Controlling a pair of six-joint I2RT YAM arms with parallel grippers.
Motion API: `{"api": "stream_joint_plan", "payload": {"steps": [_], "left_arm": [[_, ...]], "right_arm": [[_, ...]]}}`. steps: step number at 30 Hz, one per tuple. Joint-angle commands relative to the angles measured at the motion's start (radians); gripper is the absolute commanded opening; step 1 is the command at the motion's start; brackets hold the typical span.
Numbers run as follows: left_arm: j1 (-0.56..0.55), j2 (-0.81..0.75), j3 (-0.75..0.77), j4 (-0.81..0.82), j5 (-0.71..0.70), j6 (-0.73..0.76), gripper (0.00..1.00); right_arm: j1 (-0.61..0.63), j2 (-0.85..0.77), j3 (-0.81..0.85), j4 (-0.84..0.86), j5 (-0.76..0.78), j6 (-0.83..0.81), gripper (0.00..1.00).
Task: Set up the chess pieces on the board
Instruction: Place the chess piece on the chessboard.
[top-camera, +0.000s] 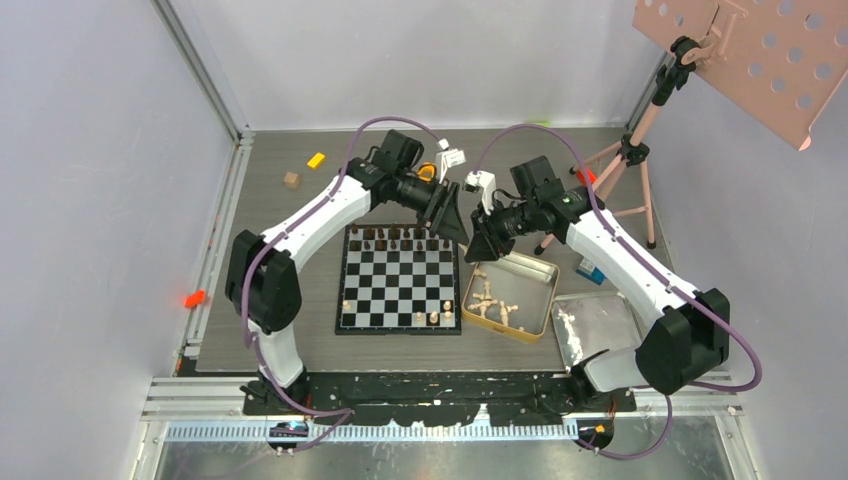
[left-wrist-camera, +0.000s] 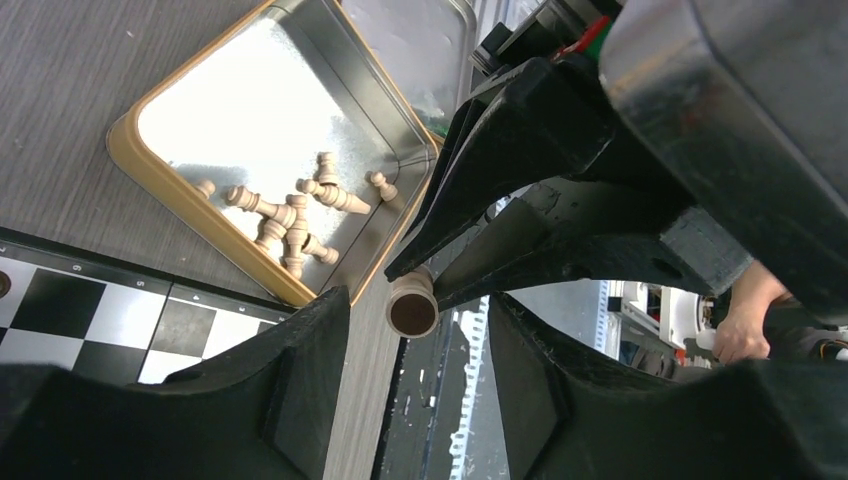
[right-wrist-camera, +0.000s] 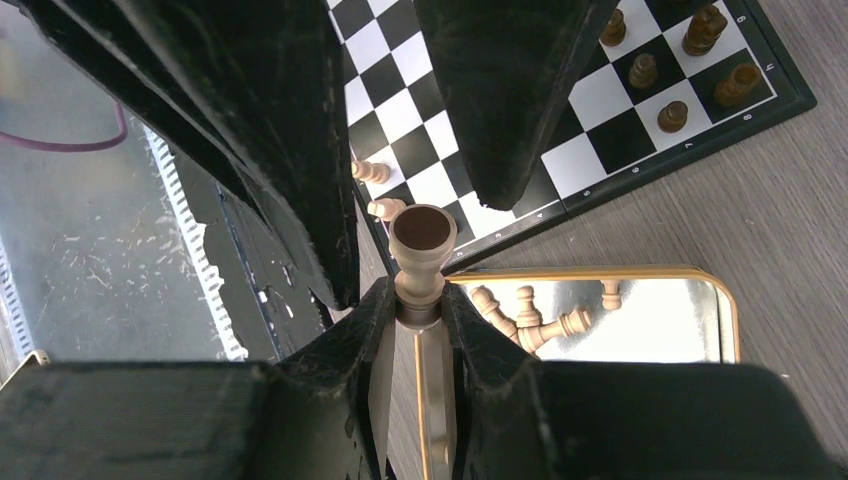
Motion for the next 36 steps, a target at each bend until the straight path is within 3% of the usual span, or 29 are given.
{"api": "stream_joint_plan", "payload": {"steps": [1,16,19,21,24,25,26,28,30,33,36], "left_arm": [[-0.004,0.011,0.027,0.032,0.052,-0.027,0.54],[-0.011,0.058,0.023,0.053,0.080,-0.057,0.37],[-0.011,0.059,0.024,0.062,0.080,-0.064,0.28],[-0.006,0.055,0.018,0.067,0.076,-0.065,0.16],[0.014,0.035,-0.015,0.115,0.076,-0.099,0.02],[0.026,0.019,-0.041,0.153,0.081,-0.130,0.00],[0.040,0.003,-0.075,0.211,0.088,-0.169,0.00],[0.073,-0.038,-0.154,0.370,0.115,-0.296,0.00],[0.112,-0.074,-0.245,0.587,0.140,-0.461,0.00],[0.155,-0.104,-0.360,0.945,0.164,-0.725,0.00],[0.177,-0.123,-0.424,1.152,0.155,-0.896,0.00]], "right_arm": [[0.008,-0.014,0.028,0.039,0.019,0.018,0.01],[0.008,-0.027,0.019,0.058,0.030,0.038,0.01],[0.007,-0.029,0.017,0.059,0.030,0.040,0.01],[0.008,-0.035,0.014,0.059,0.040,0.043,0.04],[0.007,-0.048,0.016,0.061,0.076,0.051,0.16],[0.003,-0.059,0.022,0.061,0.085,0.056,0.20],[-0.001,-0.066,0.030,0.065,0.097,0.060,0.32],[-0.017,-0.087,0.043,0.082,0.105,0.080,0.46],[-0.039,-0.112,0.051,0.119,0.104,0.115,0.54],[-0.067,-0.148,0.055,0.202,0.086,0.195,0.60],[-0.073,-0.130,0.079,0.236,0.048,0.260,0.64]]}}
